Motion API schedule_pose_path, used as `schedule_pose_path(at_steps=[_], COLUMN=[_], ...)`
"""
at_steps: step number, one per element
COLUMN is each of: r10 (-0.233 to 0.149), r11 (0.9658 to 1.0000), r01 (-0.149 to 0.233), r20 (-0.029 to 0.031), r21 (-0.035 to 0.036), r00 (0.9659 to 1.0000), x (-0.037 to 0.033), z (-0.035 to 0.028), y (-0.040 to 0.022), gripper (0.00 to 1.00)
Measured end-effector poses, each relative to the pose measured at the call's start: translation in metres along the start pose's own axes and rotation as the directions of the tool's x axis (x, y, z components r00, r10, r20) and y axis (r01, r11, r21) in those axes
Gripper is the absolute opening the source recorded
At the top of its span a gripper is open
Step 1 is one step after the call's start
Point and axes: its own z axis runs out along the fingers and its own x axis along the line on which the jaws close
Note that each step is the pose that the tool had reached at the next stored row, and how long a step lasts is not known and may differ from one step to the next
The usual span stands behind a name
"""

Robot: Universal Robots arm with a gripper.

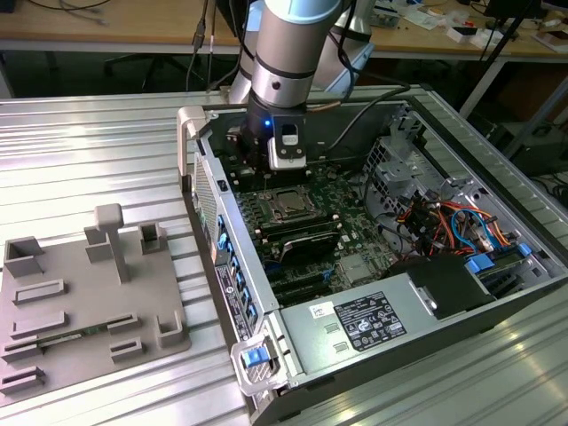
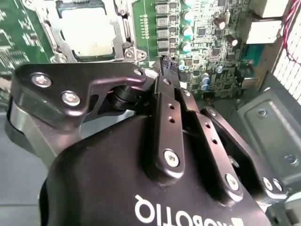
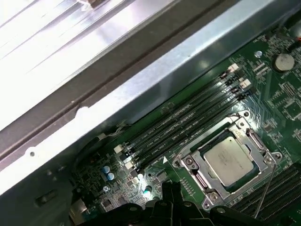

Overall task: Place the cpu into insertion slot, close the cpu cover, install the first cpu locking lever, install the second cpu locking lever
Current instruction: 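Install the first cpu locking lever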

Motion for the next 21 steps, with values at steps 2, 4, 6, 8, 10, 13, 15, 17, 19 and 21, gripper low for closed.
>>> schedule_pose_path(at_steps=[2, 4, 6, 8, 10, 13, 15, 17, 19, 21], r10=[-0.054, -0.107, -0.134, -0.136, -0.138, -0.16, -0.192, -0.203, -0.205, -0.221], r11=[0.9985, 0.9942, 0.991, 0.9907, 0.9905, 0.9872, 0.9815, 0.9792, 0.9787, 0.9752], r01=[0.054, 0.108, 0.134, 0.136, 0.138, 0.16, 0.192, 0.203, 0.205, 0.221], r20=[-0.003, -0.006, -0.0074, -0.007, -0.0065, -0.007, -0.0088, -0.0094, -0.0095, -0.0074], r21=[0.0009, 0.0017, 0.0017, 0.0018, 0.0016, 0.0015, 0.0017, 0.0018, 0.0019, 0.0013], r00=[0.9985, 0.9942, 0.9909, 0.9907, 0.9905, 0.9872, 0.9814, 0.9792, 0.9787, 0.9752], x=[0.0, 0.0, 0.0004, 0.0028, 0.0049, 0.0067, 0.0068, 0.007, 0.0076, 0.0129], z=[0.0001, 0.0001, -0.0016, -0.0047, -0.0066, -0.0074, -0.0074, -0.0073, -0.0072, -0.0071], y=[0.0, 0.0, 0.0009, 0.004, 0.0073, 0.0099, 0.0101, 0.0111, 0.0132, 0.0213], gripper=[0.11, 0.11, 0.11, 0.11, 0.11, 0.11, 0.11, 0.11, 0.11, 0.11])
